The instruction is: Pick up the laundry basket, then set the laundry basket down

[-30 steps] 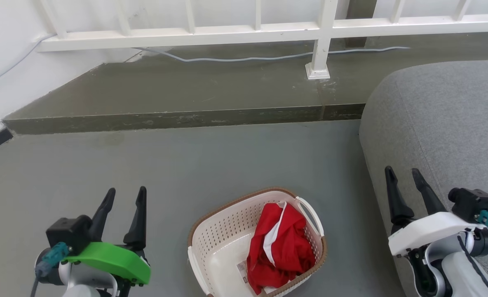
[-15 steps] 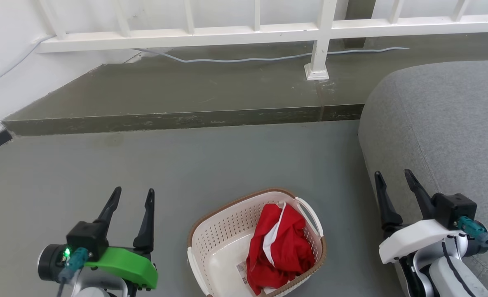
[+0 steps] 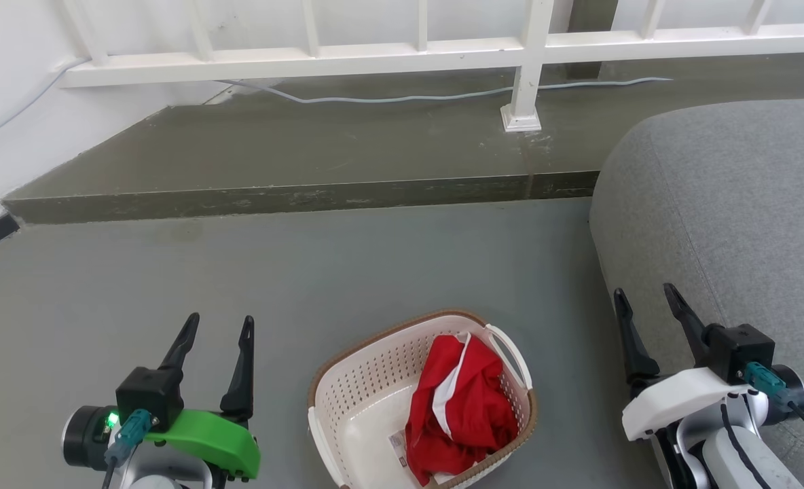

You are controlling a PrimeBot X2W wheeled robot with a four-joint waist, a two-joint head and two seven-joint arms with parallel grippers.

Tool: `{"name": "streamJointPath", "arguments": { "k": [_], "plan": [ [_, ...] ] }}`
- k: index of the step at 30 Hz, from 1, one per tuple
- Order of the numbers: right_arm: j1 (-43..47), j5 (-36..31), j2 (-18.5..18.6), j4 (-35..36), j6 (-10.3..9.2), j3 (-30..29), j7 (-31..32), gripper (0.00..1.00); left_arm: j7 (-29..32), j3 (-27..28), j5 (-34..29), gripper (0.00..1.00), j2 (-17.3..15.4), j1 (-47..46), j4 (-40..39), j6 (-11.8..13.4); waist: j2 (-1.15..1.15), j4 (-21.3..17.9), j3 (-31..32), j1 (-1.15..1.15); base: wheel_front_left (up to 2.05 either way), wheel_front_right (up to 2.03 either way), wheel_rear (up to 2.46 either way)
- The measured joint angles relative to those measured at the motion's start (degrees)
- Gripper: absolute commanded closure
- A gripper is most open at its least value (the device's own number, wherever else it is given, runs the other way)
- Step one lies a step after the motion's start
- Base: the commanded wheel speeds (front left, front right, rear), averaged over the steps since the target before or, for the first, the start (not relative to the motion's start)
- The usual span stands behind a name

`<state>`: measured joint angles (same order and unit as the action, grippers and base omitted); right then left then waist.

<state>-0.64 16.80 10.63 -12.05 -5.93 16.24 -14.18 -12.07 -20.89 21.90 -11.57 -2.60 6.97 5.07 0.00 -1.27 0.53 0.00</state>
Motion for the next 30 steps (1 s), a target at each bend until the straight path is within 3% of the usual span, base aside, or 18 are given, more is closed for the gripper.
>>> {"name": "streamJointPath", "arguments": {
  "k": [16,30],
  "plan": [
    [-0.02,0.00,0.01,-0.30,0.02,-0.25,0.00,0.00,0.69,-0.21,-0.08,0.00,0.02,0.00,0.03,0.11,0.00,-0.18,-0.87,0.00,0.00,0.00,0.00],
    [-2.30,-0.01,-0.04,2.54,-0.23,-1.69,0.00,0.00,1.20,-0.21,-1.07,0.00,0.05,-2.20,-2.07,0.18,0.00,0.04,-7.61,0.00,0.00,0.00,0.00]
  ]
}}
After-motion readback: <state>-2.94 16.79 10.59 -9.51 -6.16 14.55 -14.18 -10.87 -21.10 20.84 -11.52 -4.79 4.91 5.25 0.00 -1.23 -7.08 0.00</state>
